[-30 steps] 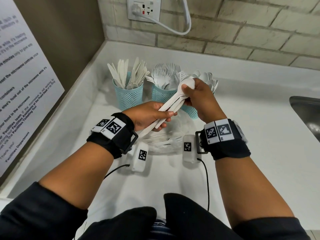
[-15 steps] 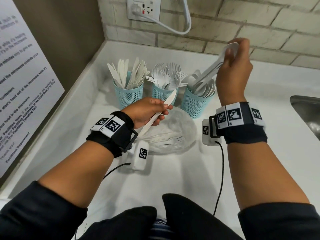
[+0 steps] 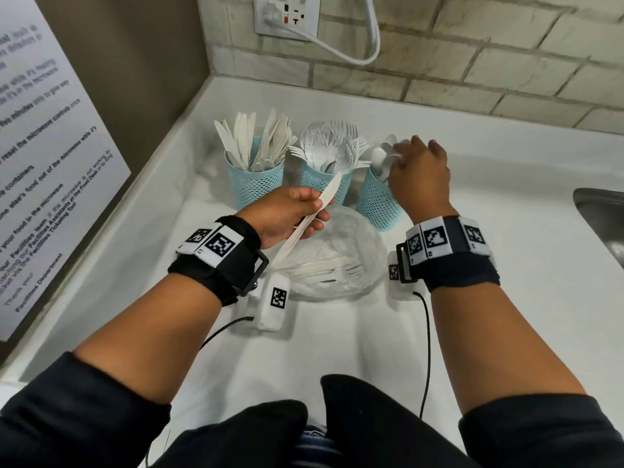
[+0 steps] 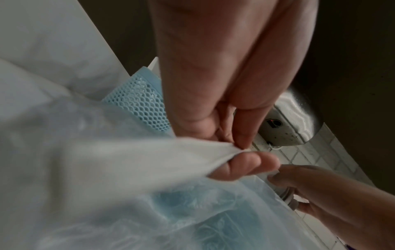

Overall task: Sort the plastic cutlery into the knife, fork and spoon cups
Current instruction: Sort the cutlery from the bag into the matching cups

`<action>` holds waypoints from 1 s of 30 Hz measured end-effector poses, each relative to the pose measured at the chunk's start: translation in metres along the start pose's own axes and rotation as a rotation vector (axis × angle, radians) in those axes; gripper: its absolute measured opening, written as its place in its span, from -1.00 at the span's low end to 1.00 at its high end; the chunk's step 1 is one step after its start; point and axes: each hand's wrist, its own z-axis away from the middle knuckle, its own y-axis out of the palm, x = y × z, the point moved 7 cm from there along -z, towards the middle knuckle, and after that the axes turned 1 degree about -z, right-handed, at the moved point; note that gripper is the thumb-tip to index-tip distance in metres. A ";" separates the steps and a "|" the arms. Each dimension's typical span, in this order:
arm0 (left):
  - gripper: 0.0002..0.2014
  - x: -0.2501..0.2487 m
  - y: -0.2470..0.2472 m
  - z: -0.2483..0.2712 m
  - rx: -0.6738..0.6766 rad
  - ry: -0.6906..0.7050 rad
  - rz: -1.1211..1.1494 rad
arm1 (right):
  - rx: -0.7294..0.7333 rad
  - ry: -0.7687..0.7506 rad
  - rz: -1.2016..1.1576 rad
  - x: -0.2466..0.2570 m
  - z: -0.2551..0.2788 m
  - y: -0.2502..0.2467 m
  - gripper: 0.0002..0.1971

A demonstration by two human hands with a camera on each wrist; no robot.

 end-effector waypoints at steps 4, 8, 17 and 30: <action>-0.80 -0.014 -0.002 0.000 -0.061 0.037 0.105 | 0.092 -0.030 -0.044 0.001 0.001 0.009 -0.48; -0.75 -0.040 -0.014 0.000 -0.115 0.171 0.070 | 0.090 -0.044 -0.034 -0.002 -0.001 0.013 -0.58; -0.76 -0.129 -0.078 0.036 -0.470 0.719 0.159 | 0.077 -0.021 -0.068 -0.007 -0.009 0.021 -0.38; -0.82 -0.094 -0.105 0.021 -0.753 0.721 -0.201 | 0.085 -0.015 -0.040 -0.008 -0.008 0.020 -0.64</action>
